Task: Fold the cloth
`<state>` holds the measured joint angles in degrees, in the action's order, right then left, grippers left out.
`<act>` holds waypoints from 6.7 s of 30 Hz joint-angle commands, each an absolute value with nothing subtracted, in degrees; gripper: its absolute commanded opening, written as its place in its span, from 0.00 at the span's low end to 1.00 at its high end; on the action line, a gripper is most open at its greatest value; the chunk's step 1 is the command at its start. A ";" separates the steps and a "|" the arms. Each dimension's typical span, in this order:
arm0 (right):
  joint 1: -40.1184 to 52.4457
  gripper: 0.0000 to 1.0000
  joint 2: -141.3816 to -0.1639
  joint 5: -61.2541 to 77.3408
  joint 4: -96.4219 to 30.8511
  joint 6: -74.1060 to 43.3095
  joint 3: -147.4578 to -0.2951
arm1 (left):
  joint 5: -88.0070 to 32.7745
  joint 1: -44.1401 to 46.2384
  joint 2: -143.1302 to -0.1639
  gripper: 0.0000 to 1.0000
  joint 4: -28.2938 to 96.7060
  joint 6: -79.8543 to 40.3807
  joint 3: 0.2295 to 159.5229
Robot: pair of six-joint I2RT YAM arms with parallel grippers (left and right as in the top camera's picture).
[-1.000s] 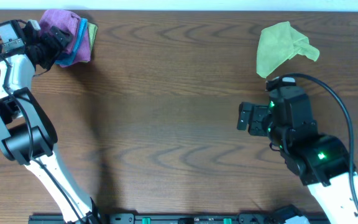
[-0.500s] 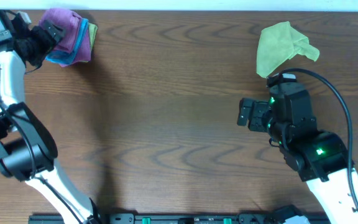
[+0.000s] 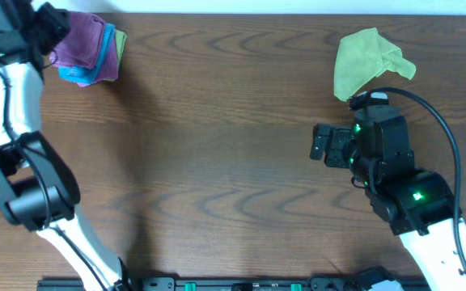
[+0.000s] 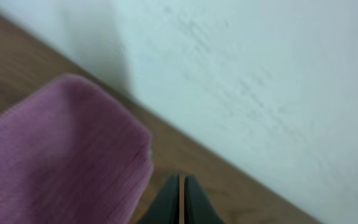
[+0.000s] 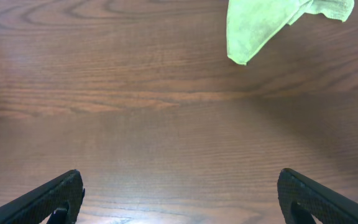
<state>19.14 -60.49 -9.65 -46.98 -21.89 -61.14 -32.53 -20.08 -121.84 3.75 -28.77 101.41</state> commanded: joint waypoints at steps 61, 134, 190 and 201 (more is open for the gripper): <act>18.72 0.99 -57.39 -14.61 -52.73 -20.53 -68.66 | -26.28 -11.62 -99.74 0.95 27.22 -4.23 102.02; 18.72 0.99 -57.39 -14.61 -52.71 -20.53 -68.66 | 1.61 -0.34 -3.20 0.96 -0.05 2.02 2.68; 18.72 0.99 -57.39 -14.59 -52.73 -20.53 -68.66 | 1.63 -0.36 -0.25 0.95 4.27 -1.72 0.27; 16.97 0.99 -56.23 -19.33 -53.56 -16.32 -68.40 | 1.63 -0.36 -0.25 0.95 4.27 -1.72 0.27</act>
